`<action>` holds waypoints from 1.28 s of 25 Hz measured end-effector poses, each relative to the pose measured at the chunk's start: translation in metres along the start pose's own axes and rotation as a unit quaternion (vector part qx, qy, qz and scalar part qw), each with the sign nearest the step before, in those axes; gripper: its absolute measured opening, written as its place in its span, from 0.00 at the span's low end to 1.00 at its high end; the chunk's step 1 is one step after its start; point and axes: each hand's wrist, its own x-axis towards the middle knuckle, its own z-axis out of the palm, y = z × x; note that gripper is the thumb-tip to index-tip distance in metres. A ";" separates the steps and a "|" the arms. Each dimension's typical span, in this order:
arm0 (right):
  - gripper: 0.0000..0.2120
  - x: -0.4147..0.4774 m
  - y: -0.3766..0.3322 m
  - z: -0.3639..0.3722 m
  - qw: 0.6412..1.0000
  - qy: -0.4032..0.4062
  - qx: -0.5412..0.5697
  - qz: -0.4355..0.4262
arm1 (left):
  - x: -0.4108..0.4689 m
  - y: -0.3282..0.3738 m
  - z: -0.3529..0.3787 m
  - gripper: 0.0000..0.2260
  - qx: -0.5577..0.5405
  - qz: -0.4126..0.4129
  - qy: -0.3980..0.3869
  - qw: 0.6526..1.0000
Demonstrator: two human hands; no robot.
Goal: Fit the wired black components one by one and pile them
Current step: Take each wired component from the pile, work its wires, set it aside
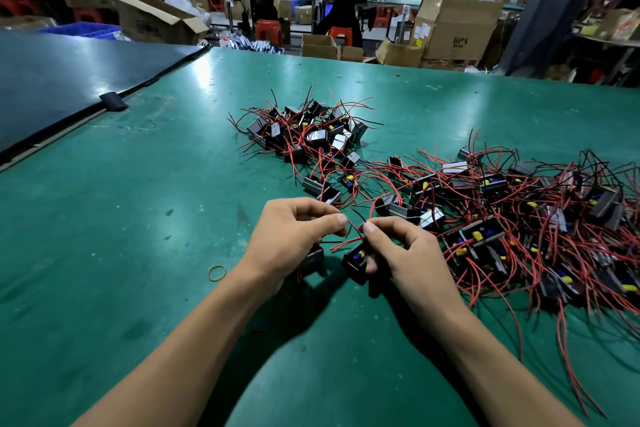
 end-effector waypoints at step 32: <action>0.03 -0.006 -0.012 -0.002 0.984 0.045 -0.114 -0.132 | -0.008 -0.003 0.012 0.03 0.183 0.220 0.035 0.958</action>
